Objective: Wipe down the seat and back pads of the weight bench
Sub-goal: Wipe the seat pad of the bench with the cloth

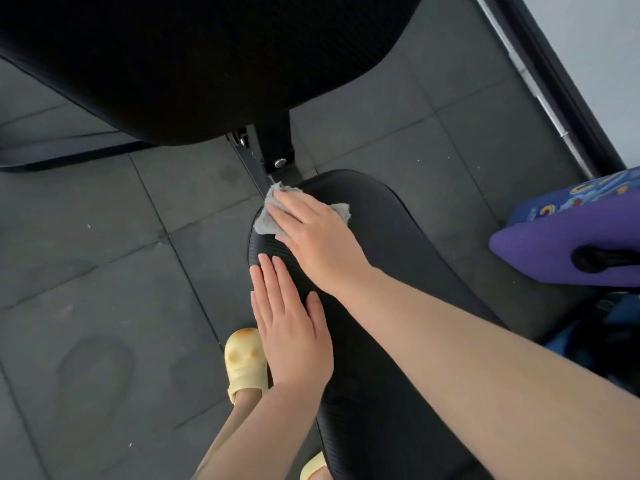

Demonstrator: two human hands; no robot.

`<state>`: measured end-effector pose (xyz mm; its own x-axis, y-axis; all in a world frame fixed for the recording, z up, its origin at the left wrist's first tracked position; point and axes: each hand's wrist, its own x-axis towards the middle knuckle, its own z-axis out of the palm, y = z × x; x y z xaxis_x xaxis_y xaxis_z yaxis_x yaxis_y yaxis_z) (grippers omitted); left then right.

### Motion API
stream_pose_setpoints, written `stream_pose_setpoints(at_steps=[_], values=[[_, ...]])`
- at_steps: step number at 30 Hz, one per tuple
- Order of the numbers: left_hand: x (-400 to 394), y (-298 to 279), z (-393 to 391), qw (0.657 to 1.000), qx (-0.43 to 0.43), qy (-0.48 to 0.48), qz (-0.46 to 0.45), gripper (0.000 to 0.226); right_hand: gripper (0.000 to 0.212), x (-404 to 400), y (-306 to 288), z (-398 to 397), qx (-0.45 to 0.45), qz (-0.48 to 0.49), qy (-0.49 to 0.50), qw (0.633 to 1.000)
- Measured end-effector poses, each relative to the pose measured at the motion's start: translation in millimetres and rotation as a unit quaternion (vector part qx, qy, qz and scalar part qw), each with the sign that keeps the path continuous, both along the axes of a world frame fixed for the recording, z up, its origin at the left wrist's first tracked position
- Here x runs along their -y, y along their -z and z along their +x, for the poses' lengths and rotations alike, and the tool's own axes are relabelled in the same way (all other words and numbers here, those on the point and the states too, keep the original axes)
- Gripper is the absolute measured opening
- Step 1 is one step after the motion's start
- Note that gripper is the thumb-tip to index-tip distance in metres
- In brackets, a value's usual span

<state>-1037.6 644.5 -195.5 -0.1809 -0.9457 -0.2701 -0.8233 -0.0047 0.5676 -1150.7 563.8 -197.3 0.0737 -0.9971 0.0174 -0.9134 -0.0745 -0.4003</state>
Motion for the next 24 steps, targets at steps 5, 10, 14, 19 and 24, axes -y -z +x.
stream_pose_setpoints(at_steps=[5, 10, 14, 19, 24], values=[[-6, -1, 0, 0.998, 0.031, 0.050, -0.033, 0.060, 0.041, -1, -9, -72, -0.046, 0.020, 0.109, 0.993], [-8, 1, -5, 0.998, 0.037, 0.027, -0.048, 0.059, 0.034, -10, -15, -59, -0.041, 0.014, 0.260, 0.965], [-10, -1, -4, 0.999, 0.013, 0.014, -0.046, 0.062, 0.026, 6, -3, -4, 0.046, -0.003, 0.053, 0.998], [-12, 1, -4, 0.999, 0.022, 0.008, -0.049, 0.063, 0.035, 3, -12, 0, 0.060, 0.061, -0.131, 0.988], [-13, -7, -14, 0.991, 0.032, 0.109, -0.066, 0.059, 0.038, -8, -21, -53, -0.058, 0.021, 0.035, 0.997]])
